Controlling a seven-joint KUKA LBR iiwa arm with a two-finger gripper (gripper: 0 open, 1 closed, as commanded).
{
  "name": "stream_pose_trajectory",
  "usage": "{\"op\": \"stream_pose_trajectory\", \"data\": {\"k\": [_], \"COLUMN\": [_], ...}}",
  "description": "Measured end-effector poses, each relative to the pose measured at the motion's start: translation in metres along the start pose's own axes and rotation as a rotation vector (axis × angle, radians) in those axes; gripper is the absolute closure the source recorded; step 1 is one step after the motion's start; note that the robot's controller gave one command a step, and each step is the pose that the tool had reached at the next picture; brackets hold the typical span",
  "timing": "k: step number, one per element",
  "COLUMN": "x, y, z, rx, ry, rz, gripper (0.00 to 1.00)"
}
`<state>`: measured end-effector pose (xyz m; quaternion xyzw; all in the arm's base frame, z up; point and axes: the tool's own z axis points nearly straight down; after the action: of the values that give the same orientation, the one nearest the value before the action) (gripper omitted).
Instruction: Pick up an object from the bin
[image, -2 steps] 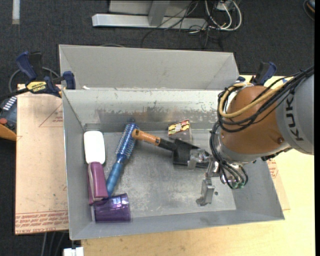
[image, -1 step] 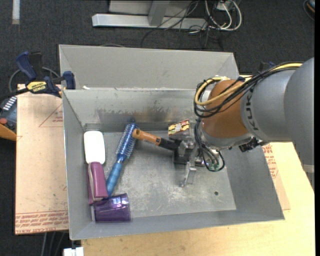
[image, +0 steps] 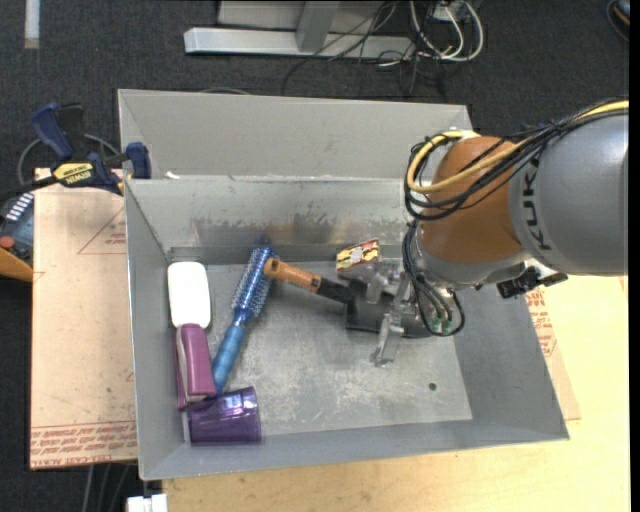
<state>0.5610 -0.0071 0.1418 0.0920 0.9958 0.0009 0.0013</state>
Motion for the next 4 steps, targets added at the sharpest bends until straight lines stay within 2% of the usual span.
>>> {"op": "stream_pose_trajectory", "data": {"k": [1, 2, 3, 4], "x": [-0.023, -0.053, -0.025, -0.025], "y": [-0.008, -0.003, -0.007, -0.007], "z": [0.073, 0.073, 0.072, 0.072], "rx": [0.000, 0.002, -0.001, -0.001], "ry": [0.006, 0.024, 0.000, 0.000], "rz": [-0.052, 0.172, -0.050, -0.050], "gripper": [0.00, 0.00, 1.00, 1.00]}}
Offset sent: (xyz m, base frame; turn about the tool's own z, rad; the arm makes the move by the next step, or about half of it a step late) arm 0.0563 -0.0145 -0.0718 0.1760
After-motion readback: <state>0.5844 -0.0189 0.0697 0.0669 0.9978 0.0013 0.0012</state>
